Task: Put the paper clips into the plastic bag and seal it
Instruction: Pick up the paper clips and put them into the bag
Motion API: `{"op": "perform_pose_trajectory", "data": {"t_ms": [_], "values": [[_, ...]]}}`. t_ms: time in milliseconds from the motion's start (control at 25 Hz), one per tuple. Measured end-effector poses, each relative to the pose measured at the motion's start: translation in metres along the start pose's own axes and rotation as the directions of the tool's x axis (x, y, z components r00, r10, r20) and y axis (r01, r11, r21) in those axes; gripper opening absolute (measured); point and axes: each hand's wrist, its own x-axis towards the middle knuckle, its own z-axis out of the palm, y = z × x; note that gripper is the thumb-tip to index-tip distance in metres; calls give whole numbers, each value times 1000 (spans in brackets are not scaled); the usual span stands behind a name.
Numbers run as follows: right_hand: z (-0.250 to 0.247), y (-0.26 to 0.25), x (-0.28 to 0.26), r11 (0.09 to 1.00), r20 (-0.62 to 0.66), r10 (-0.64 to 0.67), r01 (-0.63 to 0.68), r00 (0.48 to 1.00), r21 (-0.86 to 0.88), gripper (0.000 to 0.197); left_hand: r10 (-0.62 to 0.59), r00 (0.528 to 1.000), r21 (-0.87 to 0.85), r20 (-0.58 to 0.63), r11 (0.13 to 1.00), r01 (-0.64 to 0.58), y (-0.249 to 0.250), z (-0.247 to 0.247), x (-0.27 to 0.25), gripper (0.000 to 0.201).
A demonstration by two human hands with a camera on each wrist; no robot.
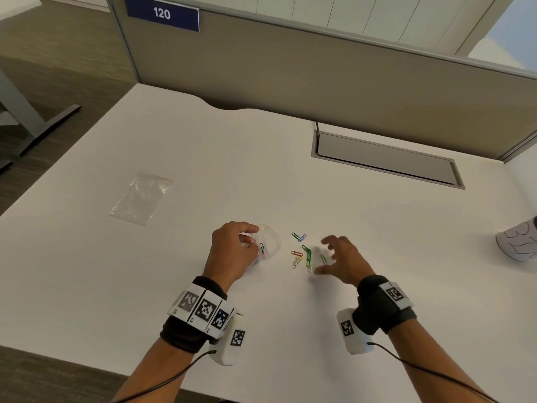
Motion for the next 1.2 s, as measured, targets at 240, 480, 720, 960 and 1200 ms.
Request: {"op": "perform_pose_trajectory", "data": {"t_ms": [240, 480, 720, 960, 1200], "values": [[37, -6, 22, 999, -79, -23, 21, 997, -32, 58, 2, 1000, -4, 11, 1000, -2, 2, 2, 1, 30], [23, -20, 36, 957, 66, -228, 236, 971, -169, 84, 6, 1000, 0, 9, 1000, -6, 1, 1, 3, 28], [38, -13, 38, 883, 42, -349, 344, 936, -319, 41, 14, 1000, -7, 23, 1000, -14, 3, 2, 5, 27], [43, -12, 36, 855, -65, -412, 361, 909, -372, 16, 6, 999, -2, 33, 1000, -6, 3, 4, 7, 29], [39, -31, 33, 798, 6, -365, 317, 931, -512, 13, 8, 999, -18, 36, 1000, -7, 3, 5, 7, 29]]}}
